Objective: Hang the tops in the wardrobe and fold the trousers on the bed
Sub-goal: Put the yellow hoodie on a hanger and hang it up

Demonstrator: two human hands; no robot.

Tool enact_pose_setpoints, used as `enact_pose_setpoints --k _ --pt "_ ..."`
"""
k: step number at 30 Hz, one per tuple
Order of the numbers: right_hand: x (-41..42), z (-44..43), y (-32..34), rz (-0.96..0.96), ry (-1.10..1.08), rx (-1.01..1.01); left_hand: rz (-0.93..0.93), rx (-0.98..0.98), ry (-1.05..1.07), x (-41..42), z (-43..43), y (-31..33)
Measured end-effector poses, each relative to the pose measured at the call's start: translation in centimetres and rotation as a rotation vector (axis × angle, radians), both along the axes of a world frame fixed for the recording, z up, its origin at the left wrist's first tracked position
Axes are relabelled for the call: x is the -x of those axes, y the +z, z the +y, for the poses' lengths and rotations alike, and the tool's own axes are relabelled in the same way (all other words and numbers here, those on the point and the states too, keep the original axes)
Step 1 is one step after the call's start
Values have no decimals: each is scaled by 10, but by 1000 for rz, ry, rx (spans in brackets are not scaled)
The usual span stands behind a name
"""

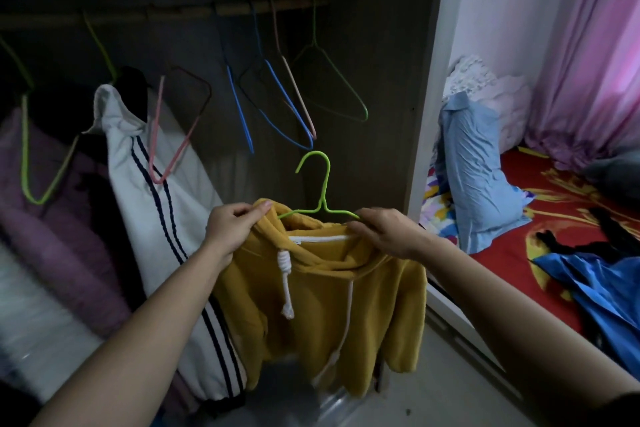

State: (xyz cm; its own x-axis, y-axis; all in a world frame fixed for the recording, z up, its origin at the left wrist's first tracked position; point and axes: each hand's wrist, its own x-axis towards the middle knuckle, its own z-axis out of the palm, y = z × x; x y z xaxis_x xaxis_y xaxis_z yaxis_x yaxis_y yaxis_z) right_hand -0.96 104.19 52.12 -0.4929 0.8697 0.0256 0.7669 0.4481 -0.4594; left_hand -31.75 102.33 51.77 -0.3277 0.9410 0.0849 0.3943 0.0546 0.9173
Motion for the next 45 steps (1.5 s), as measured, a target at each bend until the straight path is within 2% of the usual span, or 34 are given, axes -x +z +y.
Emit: enact_pose_setpoints --k 3,5,8,9,11,13,14,17,22,27,30,33,37,42,45 --pt "12 -6 15 99 45 33 74 -63 67 11 0 9" --pt "22 -10 36 186 120 139 71 -96 82 22 1 19" --pt "41 -19 72 323 191 252 148 -29 19 37 4 35" --pt "48 -22 82 370 175 257 236 -11 -2 42 6 40" --pt "62 -24 98 434 109 255 533 -55 26 51 7 54" --pt "75 -29 107 455 53 247 780 -206 102 61 6 70" --pt "82 -31 110 463 31 245 820 -279 127 63 4 79" --pt "100 -34 116 501 -30 255 790 -417 138 65 -1 97" --pt "135 -34 120 576 -142 223 695 -530 52 68 -9 114" --pt "165 -32 121 564 -224 123 666 -968 227 83 -26 142" --pt "174 -28 123 537 -271 66 579 -931 198 98 -25 156" --pt "178 -18 124 525 -339 -11 469 -864 36 102 -23 154" --pt "177 -4 125 552 -404 -45 419 -814 -145 94 -30 148" --pt "181 9 125 565 -385 -29 309 -987 -39 96 -27 168" --pt "186 16 125 513 -344 -98 517 -1016 95 105 -2 188"
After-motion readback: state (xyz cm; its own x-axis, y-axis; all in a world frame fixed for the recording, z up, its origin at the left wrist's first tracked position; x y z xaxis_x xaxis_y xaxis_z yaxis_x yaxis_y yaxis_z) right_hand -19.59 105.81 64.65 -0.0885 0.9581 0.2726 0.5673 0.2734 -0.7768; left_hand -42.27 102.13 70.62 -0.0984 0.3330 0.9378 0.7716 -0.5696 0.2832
